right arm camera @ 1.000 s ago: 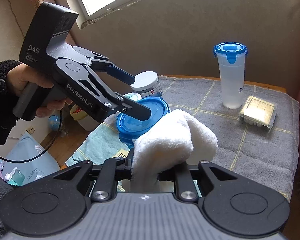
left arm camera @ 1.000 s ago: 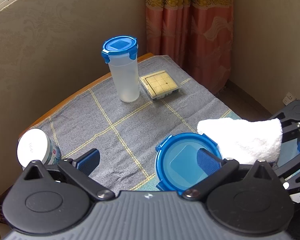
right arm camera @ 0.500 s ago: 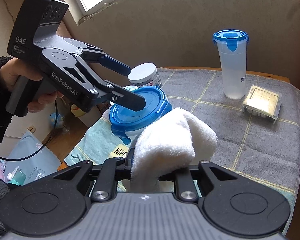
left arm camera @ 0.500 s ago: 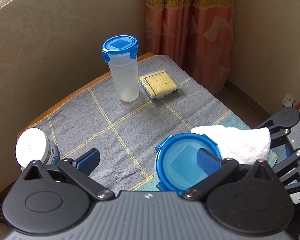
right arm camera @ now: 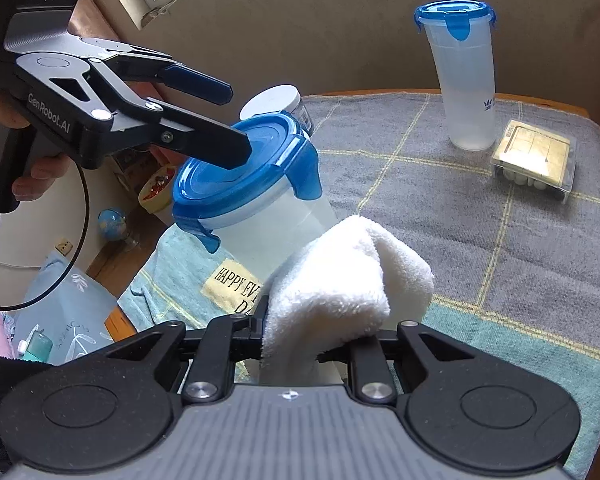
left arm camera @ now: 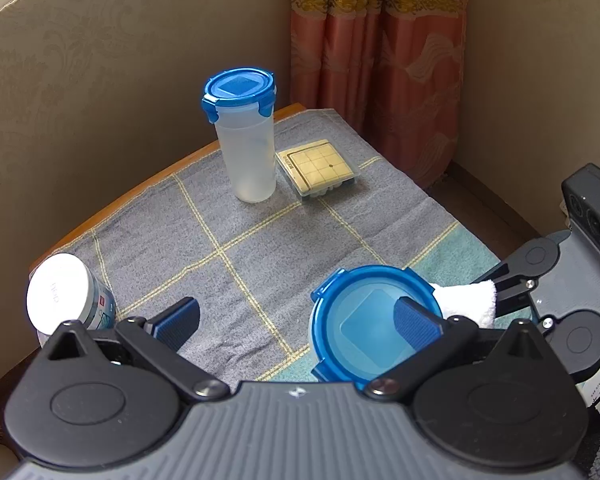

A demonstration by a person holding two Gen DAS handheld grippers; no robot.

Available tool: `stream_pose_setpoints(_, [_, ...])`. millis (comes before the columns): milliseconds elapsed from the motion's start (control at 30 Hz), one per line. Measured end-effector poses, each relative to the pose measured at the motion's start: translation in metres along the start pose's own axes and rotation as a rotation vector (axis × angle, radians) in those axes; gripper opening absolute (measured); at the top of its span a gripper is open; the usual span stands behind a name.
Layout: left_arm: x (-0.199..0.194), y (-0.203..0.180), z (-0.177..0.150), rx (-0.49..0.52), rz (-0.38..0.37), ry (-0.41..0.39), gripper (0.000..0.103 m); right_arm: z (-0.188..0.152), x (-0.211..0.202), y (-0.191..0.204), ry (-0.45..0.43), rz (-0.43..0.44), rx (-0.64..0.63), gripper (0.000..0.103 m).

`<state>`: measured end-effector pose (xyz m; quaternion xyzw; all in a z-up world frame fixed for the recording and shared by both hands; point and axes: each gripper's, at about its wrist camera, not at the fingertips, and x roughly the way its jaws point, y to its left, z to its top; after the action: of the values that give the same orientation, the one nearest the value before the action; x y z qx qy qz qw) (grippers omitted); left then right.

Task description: Clean container

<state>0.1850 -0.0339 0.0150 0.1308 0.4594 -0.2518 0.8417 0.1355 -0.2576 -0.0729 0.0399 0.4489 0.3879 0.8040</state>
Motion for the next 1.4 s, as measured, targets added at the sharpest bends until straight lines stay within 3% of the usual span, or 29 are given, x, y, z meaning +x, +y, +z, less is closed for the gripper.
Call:
stream_pose_setpoints(633, [-0.004, -0.006, -0.002, 0.002, 0.010, -0.005, 0.103, 0.010, -0.042, 0.033, -0.097, -0.039, -0.080, 0.023])
stream_pose_setpoints(1400, [0.000, -0.001, 0.002, 0.009, -0.012, 0.003, 0.103, 0.003, -0.007, 0.005, -0.014, -0.013, -0.009, 0.023])
